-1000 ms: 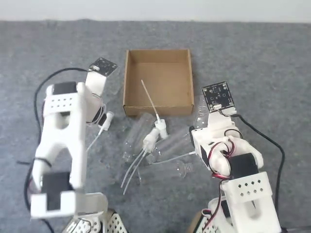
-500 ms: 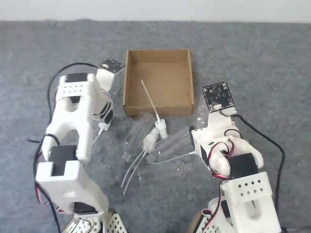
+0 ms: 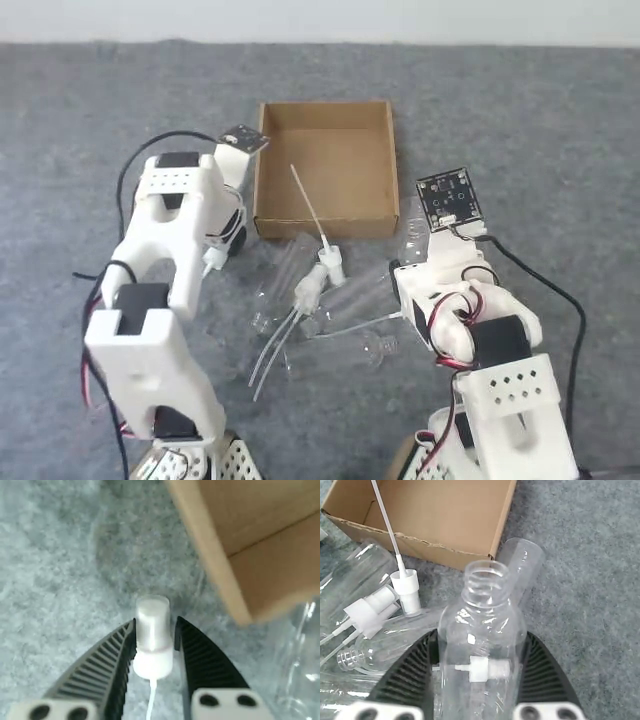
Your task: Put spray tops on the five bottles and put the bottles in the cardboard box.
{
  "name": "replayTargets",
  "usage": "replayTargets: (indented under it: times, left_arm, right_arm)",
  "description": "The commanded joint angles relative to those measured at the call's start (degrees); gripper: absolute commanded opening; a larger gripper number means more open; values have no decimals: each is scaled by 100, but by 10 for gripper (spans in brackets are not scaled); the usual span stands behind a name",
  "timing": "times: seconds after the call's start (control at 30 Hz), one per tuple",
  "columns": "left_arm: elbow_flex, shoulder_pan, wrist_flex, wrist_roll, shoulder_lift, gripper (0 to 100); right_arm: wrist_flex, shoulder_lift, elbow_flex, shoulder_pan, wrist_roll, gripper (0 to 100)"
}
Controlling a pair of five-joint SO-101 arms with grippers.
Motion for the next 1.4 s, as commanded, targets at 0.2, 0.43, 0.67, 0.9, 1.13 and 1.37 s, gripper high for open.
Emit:
replayTargets:
  times: [0.2, 0.43, 0.67, 0.9, 1.13, 1.37]
  left_arm:
    - [-646, -18, -79, 70, 571, 54]
    - [-980, -9, 475, 70, 571, 13]
    - [-1552, -18, 1204, 70, 563, 12]
    - [-1701, -62, 1354, 501, 492, 12]
    - [-919, -44, 1125, 510, -765, 12]
    - [268, -62, 237, 765, -1934, 12]
  right_arm:
    - [-163, -189, 26, 75, -62, 44]
    - [-171, -189, 35, 75, -62, 44]
    - [-171, -189, 44, 75, -62, 44]
    - [-171, -189, 44, 66, -62, 44]
    - [-171, -189, 62, 48, -62, 45]
    - [-171, -189, 62, 40, -62, 44]
